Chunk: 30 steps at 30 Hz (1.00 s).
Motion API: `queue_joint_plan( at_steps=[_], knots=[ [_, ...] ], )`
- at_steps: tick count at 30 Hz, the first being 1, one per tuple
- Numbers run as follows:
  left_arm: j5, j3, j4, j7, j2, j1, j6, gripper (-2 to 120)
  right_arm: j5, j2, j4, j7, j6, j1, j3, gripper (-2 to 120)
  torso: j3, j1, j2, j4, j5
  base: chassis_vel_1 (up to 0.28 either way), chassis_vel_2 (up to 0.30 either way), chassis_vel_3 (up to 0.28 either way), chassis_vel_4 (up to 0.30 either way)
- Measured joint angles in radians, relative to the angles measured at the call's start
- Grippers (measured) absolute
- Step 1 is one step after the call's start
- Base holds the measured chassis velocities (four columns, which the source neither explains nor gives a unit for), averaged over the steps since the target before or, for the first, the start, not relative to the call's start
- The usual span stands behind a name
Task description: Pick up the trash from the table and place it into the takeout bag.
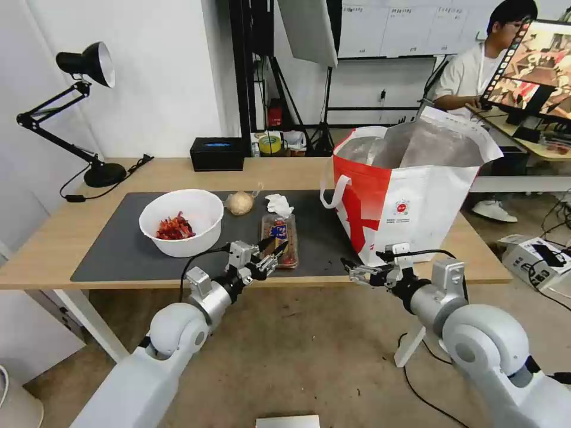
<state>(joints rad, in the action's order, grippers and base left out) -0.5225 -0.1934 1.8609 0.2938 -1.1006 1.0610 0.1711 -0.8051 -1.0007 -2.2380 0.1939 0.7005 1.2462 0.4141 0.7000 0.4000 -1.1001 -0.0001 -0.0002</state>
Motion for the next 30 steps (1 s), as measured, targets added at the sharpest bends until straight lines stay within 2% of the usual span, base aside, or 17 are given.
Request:
queue_joint_plan(
  at_steps=[2,4,5,11,13,15,17,18,21,25,30],
  knots=[
    [0.002,0.000,-0.002,0.004,0.001,-0.001,0.006,17,0.000,-0.002,0.002,0.002,-0.008,-0.002,-0.007,100,0.000,0.000,0.000,0.0000,0.0000,0.000,0.000,0.000,0.000],
    [0.031,-0.005,-0.019,0.035,0.009,-0.002,0.021,3,-0.016,-0.016,0.014,0.004,-0.060,-0.015,-0.046,100,0.000,0.000,0.000,0.0000,0.0001,0.000,0.000,0.000,0.000],
    [0.037,-0.006,-0.023,0.042,0.012,-0.002,0.022,0,-0.033,-0.020,0.017,0.007,-0.075,-0.022,-0.055,100,0.000,0.000,0.000,0.0001,0.0001,0.000,0.000,0.000,0.000],
    [0.043,-0.007,-0.039,0.056,0.025,-0.007,0.025,0,-0.155,-0.036,0.038,0.051,-0.158,-0.083,-0.108,100,0.000,0.000,0.000,0.0001,-0.0001,0.000,0.000,0.000,0.000],
    [0.042,-0.008,-0.040,0.057,0.029,-0.007,0.025,0,-0.223,-0.045,0.054,0.094,-0.181,-0.124,-0.129,100,0.000,0.000,0.000,0.0002,0.0000,0.000,0.000,0.000,0.000],
    [0.042,-0.009,-0.040,0.059,0.031,-0.006,0.026,0,-0.276,-0.054,0.061,0.132,-0.187,-0.145,-0.134,100,0.000,0.000,0.000,0.0001,0.0002,0.000,0.000,0.000,0.000],
    [0.042,-0.011,-0.036,0.069,0.034,0.001,0.032,0,-0.468,-0.076,0.082,0.245,-0.191,-0.192,-0.135,100,0.000,0.000,0.000,0.0002,0.0000,0.000,0.000,0.000,0.000],
    [0.042,-0.011,-0.036,0.069,0.034,0.001,0.032,0,-0.468,-0.076,0.082,0.245,-0.191,-0.192,-0.135,100,0.000,0.000,0.000,0.0002,0.0000,0.000,0.000,0.000,0.000],
    [0.041,-0.014,-0.035,0.070,0.033,0.004,0.034,0,-0.646,-0.098,0.128,0.342,-0.190,-0.252,-0.134,100,0.000,0.000,0.000,0.0001,0.0000,0.000,0.000,0.000,0.000],
    [0.038,-0.016,-0.037,0.070,0.030,0.008,0.035,0,-0.738,-0.125,0.198,0.394,-0.168,-0.323,-0.154,100,0.000,0.000,0.000,0.0001,0.0000,0.000,0.000,0.000,0.000],
    [0.037,-0.018,-0.042,0.069,0.031,0.009,0.034,0,-0.772,-0.154,0.260,0.422,-0.143,-0.387,-0.188,100,0.000,0.000,0.000,0.0002,0.0000,0.000,0.000,0.000,0.000]
  ],
)
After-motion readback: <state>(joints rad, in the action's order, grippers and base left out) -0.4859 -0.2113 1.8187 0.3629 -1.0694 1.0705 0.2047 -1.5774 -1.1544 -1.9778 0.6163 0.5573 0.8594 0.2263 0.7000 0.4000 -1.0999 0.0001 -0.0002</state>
